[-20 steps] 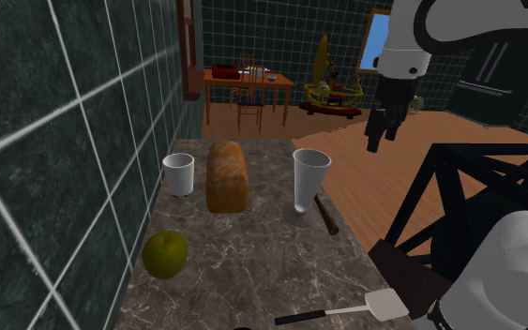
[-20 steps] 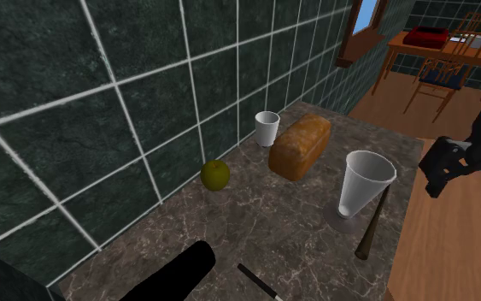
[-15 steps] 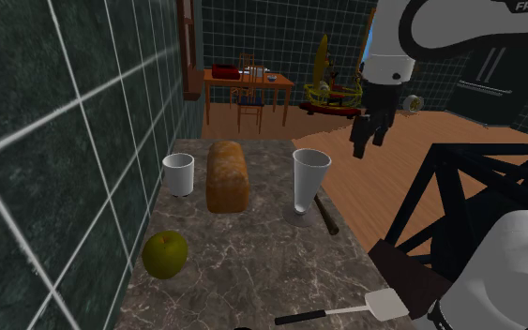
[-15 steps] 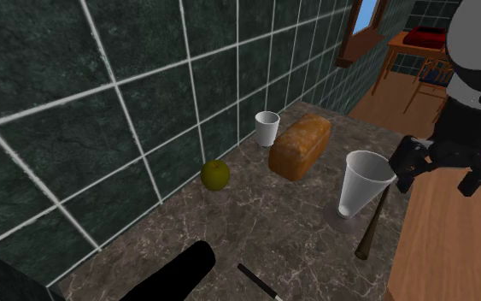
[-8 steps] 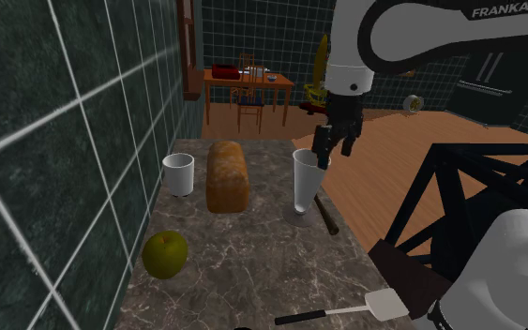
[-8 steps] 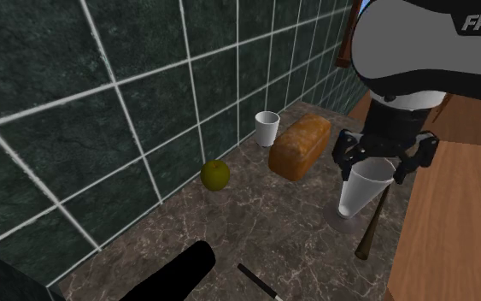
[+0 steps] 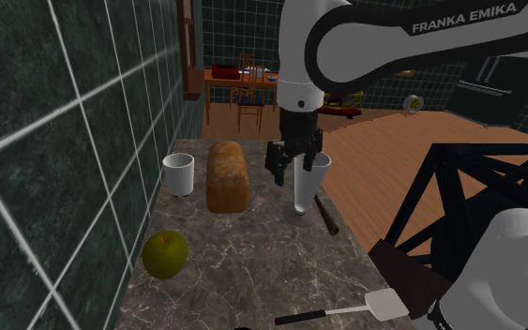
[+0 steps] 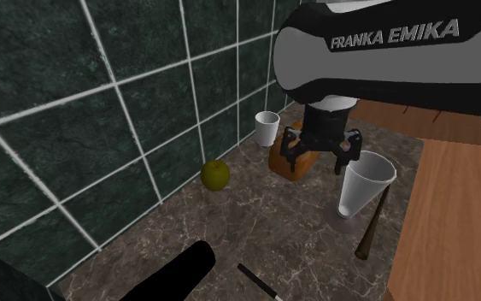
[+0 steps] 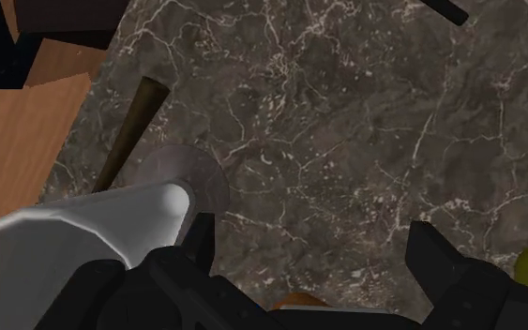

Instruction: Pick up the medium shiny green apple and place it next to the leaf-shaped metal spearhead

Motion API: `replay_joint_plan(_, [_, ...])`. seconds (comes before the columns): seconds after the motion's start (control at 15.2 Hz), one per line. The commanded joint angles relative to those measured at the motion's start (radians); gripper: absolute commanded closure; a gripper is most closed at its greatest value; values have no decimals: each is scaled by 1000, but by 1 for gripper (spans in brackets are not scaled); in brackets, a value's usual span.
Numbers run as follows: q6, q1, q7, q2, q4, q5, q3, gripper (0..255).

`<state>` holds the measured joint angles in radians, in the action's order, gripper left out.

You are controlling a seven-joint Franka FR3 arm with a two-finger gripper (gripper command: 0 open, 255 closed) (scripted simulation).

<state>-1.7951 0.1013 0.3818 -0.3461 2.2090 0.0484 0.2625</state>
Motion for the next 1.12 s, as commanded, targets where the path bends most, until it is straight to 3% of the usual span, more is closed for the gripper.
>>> replay_joint_plan(0.0, [-22,8,46,65,-43,0,31,0])
replay_joint_plan(0.59, [-74,61,252,371,-287,-65,138,0])
replay_joint_plan(1.06, [-53,148,400,642,-560,-164,172,0])
